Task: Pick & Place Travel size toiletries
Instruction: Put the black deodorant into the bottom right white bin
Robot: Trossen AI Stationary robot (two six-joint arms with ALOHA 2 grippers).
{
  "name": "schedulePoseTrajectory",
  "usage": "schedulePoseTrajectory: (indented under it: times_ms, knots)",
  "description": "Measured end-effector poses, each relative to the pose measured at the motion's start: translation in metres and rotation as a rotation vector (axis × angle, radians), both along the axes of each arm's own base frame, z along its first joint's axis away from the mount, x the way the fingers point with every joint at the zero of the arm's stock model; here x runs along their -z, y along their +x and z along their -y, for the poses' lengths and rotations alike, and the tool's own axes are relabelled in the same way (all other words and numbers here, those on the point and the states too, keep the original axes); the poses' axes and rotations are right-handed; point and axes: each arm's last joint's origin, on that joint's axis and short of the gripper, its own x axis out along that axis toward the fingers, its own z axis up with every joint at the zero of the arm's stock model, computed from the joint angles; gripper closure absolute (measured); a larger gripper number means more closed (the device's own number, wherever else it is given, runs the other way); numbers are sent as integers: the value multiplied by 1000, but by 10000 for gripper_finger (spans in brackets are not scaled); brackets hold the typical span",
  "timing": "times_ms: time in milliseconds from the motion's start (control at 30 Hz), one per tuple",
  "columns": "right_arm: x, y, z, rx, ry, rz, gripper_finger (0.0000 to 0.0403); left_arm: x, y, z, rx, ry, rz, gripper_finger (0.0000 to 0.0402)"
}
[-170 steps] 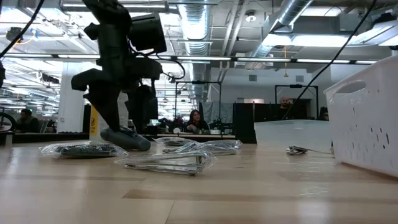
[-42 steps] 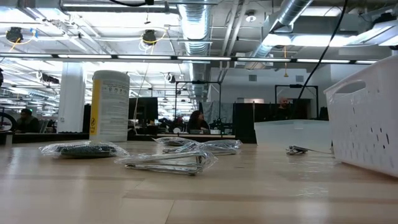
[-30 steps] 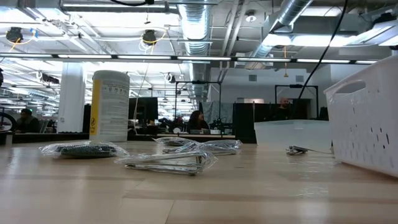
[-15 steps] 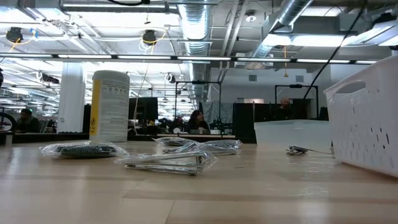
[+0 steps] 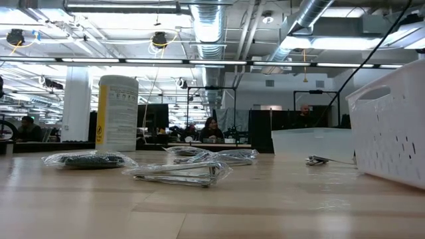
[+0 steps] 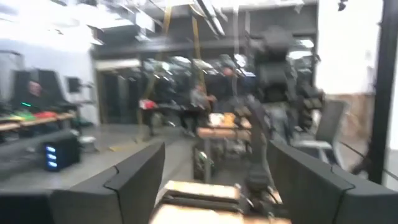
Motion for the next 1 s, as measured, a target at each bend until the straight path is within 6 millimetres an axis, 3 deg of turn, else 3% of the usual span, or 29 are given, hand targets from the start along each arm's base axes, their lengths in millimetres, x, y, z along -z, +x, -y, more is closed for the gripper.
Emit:
schedulePoseTrajectory:
  times_ms: [200, 333, 667, 1000]
  knots:
    - [43, -8, -26, 72, 26, -274, 221, -3, -45, 2, -34, -8, 52, 165]
    - [81, -9, -50, 86, 44, -399, 221, 1, -60, 3, -33, -14, 30, 184]
    - [172, -7, -101, 136, 240, -428, 219, 9, -61, 3, -32, -19, -40, 213]
    - [219, -26, -109, 251, 262, -532, 215, 9, -59, 3, -33, -16, -50, 224]
